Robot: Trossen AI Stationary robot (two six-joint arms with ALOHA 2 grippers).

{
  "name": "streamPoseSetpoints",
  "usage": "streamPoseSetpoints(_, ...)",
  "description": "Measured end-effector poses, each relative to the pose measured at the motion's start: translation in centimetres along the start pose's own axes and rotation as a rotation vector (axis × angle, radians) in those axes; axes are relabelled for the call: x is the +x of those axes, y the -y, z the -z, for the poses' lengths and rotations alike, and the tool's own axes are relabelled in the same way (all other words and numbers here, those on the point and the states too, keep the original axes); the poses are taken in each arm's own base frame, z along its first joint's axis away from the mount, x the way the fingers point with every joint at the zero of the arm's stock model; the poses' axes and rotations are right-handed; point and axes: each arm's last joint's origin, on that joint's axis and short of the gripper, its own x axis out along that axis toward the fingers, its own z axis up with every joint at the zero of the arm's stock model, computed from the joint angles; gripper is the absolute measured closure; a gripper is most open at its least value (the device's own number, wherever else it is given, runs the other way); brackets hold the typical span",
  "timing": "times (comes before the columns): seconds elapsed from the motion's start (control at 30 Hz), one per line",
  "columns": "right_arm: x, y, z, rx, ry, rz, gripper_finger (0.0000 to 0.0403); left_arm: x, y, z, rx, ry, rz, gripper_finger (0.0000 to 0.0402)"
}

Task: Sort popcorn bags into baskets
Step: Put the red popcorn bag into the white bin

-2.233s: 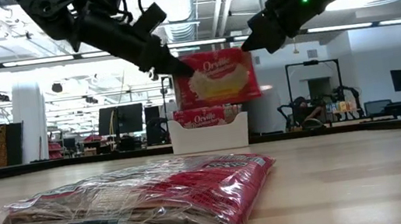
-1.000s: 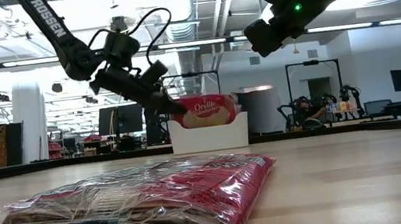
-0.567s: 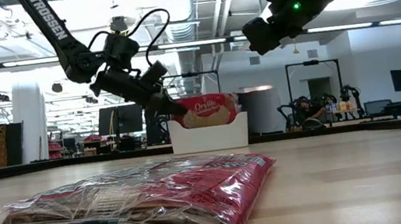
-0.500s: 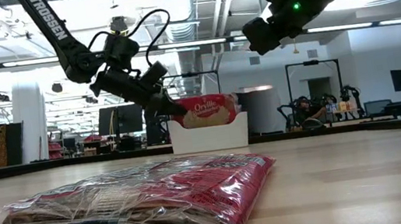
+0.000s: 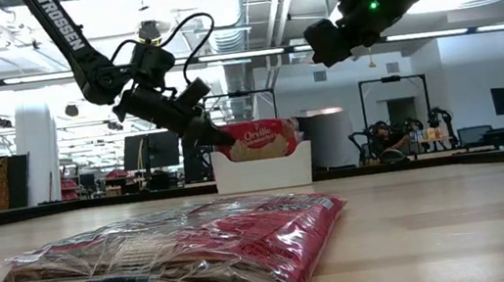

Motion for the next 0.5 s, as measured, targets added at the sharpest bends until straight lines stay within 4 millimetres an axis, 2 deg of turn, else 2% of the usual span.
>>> streamPoseSetpoints(0.2, 0.0, 0.0, 0.0, 0.001, 0.000, 0.001, 0.0197, 0.0, 0.1, 0.0, 0.013, 0.009, 0.014, 0.0384)
streamPoseSetpoints(0.5, -0.1, -0.1, 0.0, 0.015, 0.003, -0.004, 0.0191, 0.9, 0.4, 1.3, 0.029, 0.008, 0.019, 0.0384)
